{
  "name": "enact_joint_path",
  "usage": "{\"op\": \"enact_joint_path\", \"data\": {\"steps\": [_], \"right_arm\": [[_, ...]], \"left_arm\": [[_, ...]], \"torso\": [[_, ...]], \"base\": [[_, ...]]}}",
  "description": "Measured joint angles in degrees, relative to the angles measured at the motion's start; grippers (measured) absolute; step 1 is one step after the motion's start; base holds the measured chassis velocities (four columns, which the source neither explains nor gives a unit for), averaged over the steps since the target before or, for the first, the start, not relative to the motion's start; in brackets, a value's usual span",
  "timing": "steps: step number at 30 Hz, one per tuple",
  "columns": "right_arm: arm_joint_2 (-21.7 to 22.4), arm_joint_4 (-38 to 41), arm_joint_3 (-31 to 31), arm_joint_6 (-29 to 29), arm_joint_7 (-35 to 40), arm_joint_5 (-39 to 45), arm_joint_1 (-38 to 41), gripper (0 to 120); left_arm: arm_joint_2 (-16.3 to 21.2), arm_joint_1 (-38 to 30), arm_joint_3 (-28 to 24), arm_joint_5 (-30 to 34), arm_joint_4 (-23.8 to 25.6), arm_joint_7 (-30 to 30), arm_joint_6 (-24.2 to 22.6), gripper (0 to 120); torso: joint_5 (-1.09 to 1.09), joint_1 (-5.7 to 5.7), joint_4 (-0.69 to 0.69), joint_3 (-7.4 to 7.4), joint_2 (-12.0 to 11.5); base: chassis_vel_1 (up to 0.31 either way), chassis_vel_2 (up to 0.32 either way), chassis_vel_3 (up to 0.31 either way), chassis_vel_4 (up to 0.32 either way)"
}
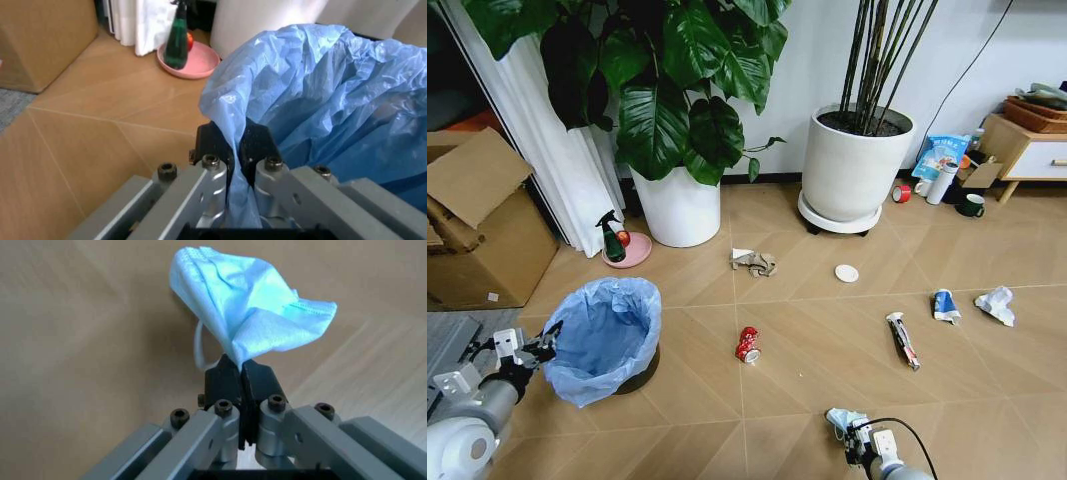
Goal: Pick up the trash bin and place the garbage on the floor into it.
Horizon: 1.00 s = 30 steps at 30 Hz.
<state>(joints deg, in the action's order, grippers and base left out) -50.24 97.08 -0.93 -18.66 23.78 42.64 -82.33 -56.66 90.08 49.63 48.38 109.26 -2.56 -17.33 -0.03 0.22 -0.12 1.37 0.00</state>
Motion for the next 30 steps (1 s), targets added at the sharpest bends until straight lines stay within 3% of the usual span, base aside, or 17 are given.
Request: {"op": "enact_joint_path", "data": {"steps": [5,8,14,19,25,30], "right_arm": [[0.25,6.58,-7.46,6.34,-2.42,-7.04,-4.33,0],[2.03,11.64,-12.72,13.11,-6.8,-10.5,-5.72,0],[4.92,16.12,-14.61,18.97,-12.09,-10.78,-1.25,0],[7.12,16.1,-8.64,27.02,-19.44,-9.03,10.17,0],[7.05,13.84,-1.96,29.44,-23.45,-4.56,20.62,0],[4.05,10.88,7.67,29.46,-26.23,1.31,30.19,0]], "left_arm": [[2.77,-0.43,-2.14,0.14,-0.27,-1.18,0.8,0],[6.14,-1.75,-4.77,0.51,-0.94,-3.4,1.89,0],[8.37,-4.44,-9.37,0.55,-1.61,-4.6,2.54,0],[8.55,-8.22,-15.49,0.63,-2.47,-6.27,3.28,0],[9.47,-9.53,-18.25,-0.01,-3.8,-7.93,4.0,0],[10.44,-13.17,-20.65,0.14,-5.71,-8.93,4.39,0]], "torso": [[0.0,0.0,-0.01,0.0,0.0],[-0.02,0.0,-0.02,0.0,0.0],[-0.01,0.0,-0.01,0.0,0.0],[-0.02,0.0,-0.02,0.0,0.0],[-0.03,0.01,0.0,0.01,0.0],[-0.01,0.01,0.0,0.01,0.0]], "base": [[0.0,0.0,0.0,0.0],[0.0,0.0,0.0,0.0],[0.0,0.0,0.0,0.0],[0.0,0.0,0.0,0.0],[0.0,0.0,0.0,0.0],[0.0,0.0,0.0,0.0]]}}
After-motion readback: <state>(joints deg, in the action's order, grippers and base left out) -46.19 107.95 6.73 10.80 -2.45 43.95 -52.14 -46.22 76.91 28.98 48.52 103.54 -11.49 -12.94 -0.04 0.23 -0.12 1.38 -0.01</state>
